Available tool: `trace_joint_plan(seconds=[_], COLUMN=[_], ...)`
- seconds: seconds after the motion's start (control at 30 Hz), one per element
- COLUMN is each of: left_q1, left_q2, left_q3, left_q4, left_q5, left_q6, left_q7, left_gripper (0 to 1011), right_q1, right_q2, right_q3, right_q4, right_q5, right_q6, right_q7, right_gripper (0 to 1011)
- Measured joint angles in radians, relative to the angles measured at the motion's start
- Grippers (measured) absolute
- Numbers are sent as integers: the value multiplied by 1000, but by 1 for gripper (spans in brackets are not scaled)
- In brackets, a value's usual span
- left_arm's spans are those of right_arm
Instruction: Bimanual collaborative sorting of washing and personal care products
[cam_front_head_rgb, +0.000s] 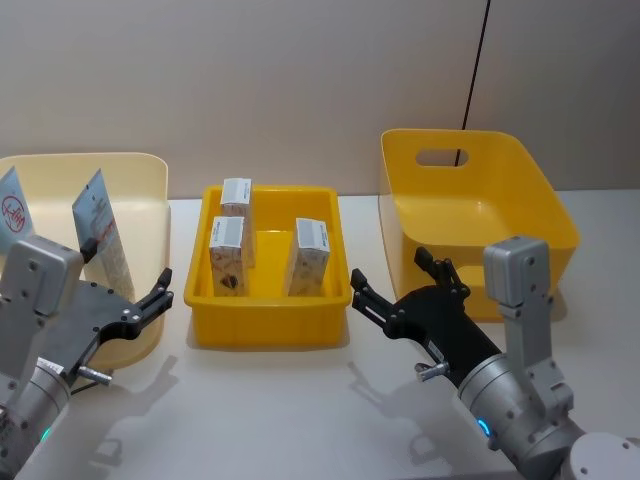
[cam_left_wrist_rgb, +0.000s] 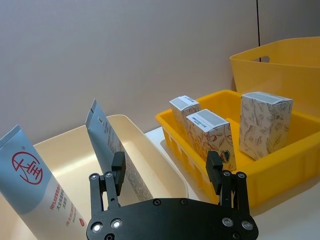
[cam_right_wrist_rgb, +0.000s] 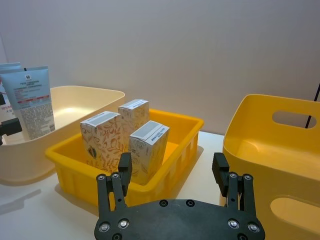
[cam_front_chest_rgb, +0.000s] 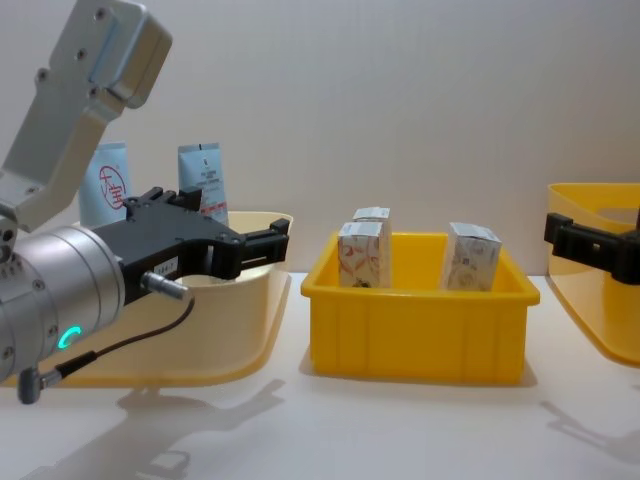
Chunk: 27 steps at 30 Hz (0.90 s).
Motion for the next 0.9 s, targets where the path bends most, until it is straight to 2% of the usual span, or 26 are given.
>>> trace_joint_plan(seconds=[0.9], left_q1=[0], left_q2=[0], left_q3=[0], left_q4=[0], left_q5=[0], left_q6=[0], left_q7=[0], left_gripper=[1003], right_q1=[0], right_q2=[0], right_q3=[0], right_q4=[0], right_q5=[0], right_q6=[0], right_q7=[0], right_gripper=[1001])
